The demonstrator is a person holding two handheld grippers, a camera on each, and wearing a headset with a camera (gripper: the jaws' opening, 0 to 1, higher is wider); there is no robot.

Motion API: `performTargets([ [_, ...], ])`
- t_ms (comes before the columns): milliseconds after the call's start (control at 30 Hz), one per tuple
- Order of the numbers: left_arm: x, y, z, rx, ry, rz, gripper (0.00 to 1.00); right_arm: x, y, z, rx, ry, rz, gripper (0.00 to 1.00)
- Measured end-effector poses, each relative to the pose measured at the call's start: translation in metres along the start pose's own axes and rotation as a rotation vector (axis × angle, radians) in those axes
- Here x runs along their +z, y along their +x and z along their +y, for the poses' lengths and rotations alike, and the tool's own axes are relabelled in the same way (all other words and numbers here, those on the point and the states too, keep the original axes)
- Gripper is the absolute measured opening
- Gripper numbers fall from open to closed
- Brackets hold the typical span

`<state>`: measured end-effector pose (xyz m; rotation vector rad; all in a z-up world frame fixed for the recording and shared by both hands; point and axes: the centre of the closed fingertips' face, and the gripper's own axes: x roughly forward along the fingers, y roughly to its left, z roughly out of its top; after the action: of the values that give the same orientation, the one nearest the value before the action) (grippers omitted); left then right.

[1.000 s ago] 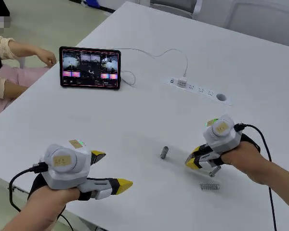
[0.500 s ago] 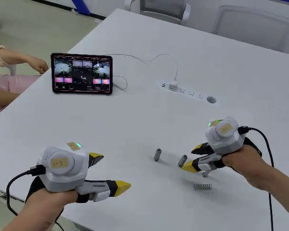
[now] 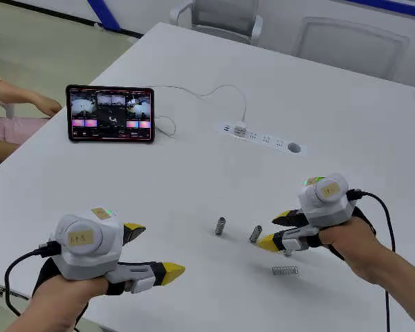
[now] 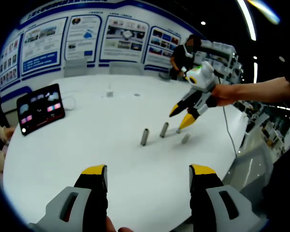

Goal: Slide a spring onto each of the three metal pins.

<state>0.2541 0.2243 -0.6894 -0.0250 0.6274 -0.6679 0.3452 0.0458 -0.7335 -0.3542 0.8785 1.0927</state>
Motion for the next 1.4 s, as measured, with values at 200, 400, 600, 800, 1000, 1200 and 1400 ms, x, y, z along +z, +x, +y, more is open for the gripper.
performTargets([
  [200,0.002,0.000,-0.002,-0.004,-0.002,-0.005,0.70,0.006,-0.006,0.001,-0.008,0.065,-0.065,0.48],
  [400,0.002,0.003,-0.005,-0.013,0.000,-0.005,0.70,0.010,-0.012,0.002,-0.020,0.122,-0.124,0.49],
  [600,0.006,0.006,-0.008,-0.023,0.007,-0.011,0.70,0.010,-0.018,0.005,-0.024,0.159,-0.164,0.52],
  [800,0.009,0.010,-0.011,-0.034,0.016,-0.010,0.70,0.005,-0.023,0.008,-0.030,0.193,-0.190,0.53],
  [1000,0.011,0.013,-0.014,-0.044,0.024,-0.006,0.70,0.000,-0.030,0.009,-0.045,0.241,-0.231,0.55],
  [1200,0.012,0.017,-0.017,-0.055,0.035,-0.003,0.70,-0.011,-0.033,0.013,-0.050,0.271,-0.246,0.57],
  [1400,0.013,0.020,-0.020,-0.062,0.038,-0.002,0.70,-0.021,-0.038,0.019,-0.060,0.291,-0.255,0.60],
])
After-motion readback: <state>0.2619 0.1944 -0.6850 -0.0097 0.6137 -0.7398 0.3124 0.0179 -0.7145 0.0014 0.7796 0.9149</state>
